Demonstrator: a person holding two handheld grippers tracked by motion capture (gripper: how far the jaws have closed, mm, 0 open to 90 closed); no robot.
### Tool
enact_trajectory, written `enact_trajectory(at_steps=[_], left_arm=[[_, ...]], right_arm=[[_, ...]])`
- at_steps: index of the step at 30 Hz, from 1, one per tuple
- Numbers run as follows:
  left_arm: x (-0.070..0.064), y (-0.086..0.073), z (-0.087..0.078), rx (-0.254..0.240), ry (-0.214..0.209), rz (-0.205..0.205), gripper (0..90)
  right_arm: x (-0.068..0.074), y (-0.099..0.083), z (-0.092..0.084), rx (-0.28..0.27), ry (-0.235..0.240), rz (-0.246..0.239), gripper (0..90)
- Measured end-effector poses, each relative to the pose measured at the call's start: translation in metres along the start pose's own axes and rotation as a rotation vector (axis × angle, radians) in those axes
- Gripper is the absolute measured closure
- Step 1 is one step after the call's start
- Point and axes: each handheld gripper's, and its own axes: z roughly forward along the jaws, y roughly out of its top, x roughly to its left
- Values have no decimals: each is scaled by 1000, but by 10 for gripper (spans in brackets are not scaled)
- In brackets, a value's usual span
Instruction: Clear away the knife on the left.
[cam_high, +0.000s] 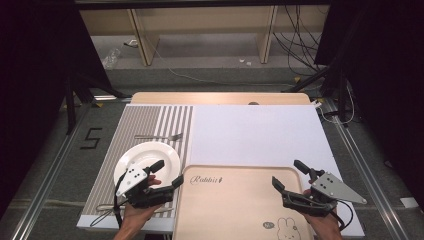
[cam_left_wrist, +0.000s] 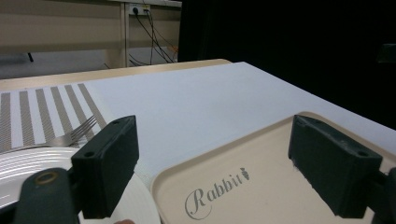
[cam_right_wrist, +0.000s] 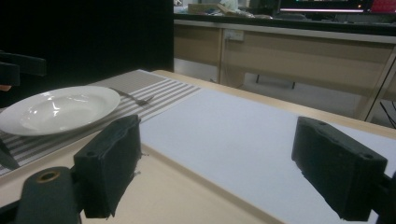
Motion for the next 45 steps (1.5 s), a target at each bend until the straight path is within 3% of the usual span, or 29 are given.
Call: enact_trajectory(at_steps=[8,19,27,32,39,45], left_arm=[[1,2,-2,-14,-10,-19,157],[5,11,-9,-2,-15,1,161],[4,22,-10,77,-48,54,170],[5,25,-8,139,-76,39,172],[8,29,-11,231,-107,65,177],[14,27,-15,302,-109,98,177]], right_arm=[[0,0,0,-1,2,-6,166],[1,0,0,0,0,-11,168],[1,-1,1,-4,-5,-11,171],[0,-1,0,-4,-4,-18,176],[1,-2,1,4,-3,-20,176],[0,-2,1,0,-5,-17,177]])
